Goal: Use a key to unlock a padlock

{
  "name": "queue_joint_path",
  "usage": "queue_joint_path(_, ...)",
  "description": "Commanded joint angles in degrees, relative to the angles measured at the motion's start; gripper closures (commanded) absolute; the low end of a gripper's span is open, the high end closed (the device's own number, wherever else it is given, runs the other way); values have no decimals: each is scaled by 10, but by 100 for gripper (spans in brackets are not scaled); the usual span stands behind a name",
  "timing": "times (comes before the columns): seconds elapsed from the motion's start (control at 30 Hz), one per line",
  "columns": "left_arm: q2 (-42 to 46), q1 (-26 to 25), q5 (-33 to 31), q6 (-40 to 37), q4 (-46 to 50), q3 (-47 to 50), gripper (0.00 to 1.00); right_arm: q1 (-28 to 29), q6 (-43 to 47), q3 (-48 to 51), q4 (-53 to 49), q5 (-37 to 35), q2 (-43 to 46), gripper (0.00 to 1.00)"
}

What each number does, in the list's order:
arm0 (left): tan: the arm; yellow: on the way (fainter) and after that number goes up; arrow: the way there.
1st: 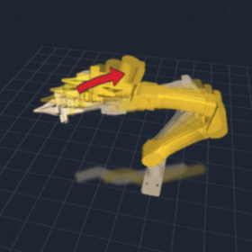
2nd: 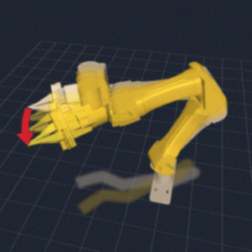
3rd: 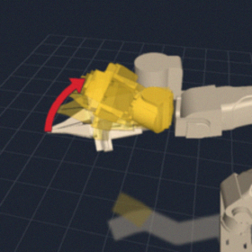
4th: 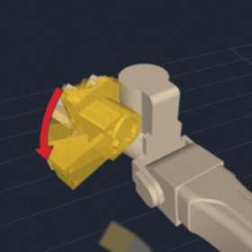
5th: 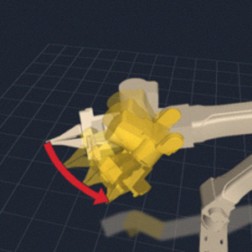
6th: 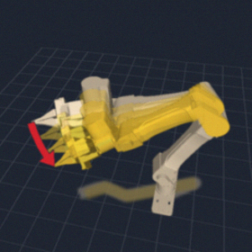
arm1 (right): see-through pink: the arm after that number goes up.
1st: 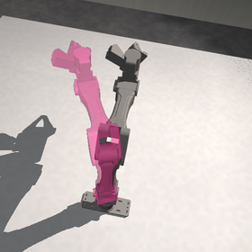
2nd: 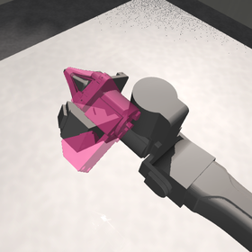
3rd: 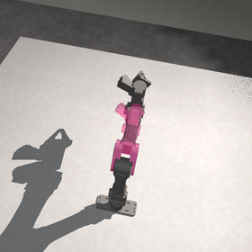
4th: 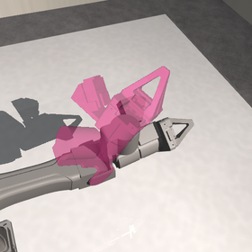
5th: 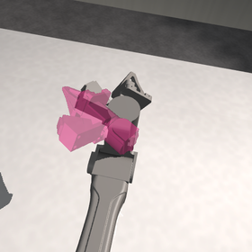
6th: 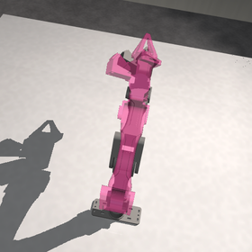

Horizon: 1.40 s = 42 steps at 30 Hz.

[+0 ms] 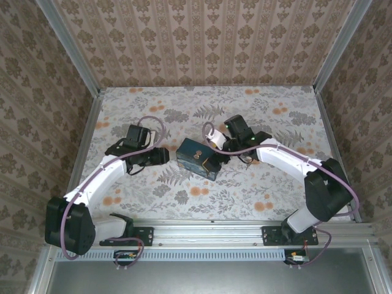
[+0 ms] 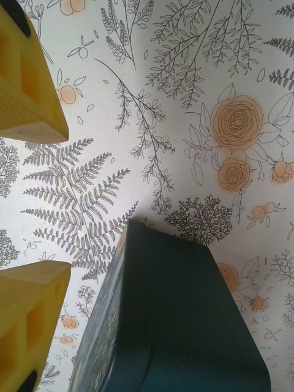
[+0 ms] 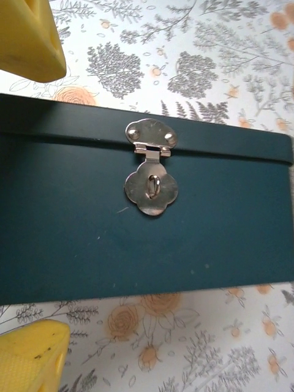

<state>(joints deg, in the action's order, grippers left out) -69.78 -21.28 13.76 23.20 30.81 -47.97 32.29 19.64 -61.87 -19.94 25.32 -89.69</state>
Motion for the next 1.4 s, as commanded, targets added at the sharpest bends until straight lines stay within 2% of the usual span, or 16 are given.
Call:
queue_joint_path(0.0,5,4,9,-15,2,-4,46,12,27,-35,-28,-39,-28,0)
queue_joint_path(0.1,9,4,7,-18,4,-6,47,20,32,-51,-51,-57,-58,0)
queue_joint_path(0.27,13,6,3,-21,6,-11,46,19,-36,-40,-24,-41,-52,20)
queue_joint_path(0.3,14,6,4,-20,6,-12,47,18,-61,-35,-16,-37,-45,26)
queue_joint_path(0.43,16,6,6,-19,3,-19,47,5,-184,2,45,-3,-23,37)
queue_joint_path(0.5,15,7,7,-18,1,-24,47,-7,-295,39,118,26,-9,42)
queue_joint_path(0.6,9,7,11,-17,-1,-33,47,-18,-499,105,278,71,-7,43)
queue_joint_path(0.73,-4,8,15,-11,-6,-55,47,-14,-747,179,465,60,-44,42)
queue_joint_path(0.83,-14,8,13,-4,-15,-73,46,3,-843,202,540,19,-70,39)
queue_joint_path(0.93,-24,11,9,1,-20,-96,46,19,-898,214,565,-46,-89,29)
queue_joint_path(1.03,-30,16,1,0,-21,-119,46,19,-879,202,554,-56,-108,17)
queue_joint_path(1.07,-30,20,-2,-1,-22,-124,46,17,-860,195,544,-48,-111,1)
queue_joint_path(1.17,-31,50,6,-3,-21,-132,46,5,-790,183,467,-47,-94,0)
queue_joint_path(1.23,-27,81,21,-2,-28,-131,44,-2,-695,166,374,-52,-65,0)
queue_joint_path(1.3,-27,117,28,-6,-37,-131,41,0,-554,121,206,-119,-26,0)
queue_joint_path(1.37,-34,131,-21,-22,-35,-133,30,-3,-450,96,94,-206,5,0)
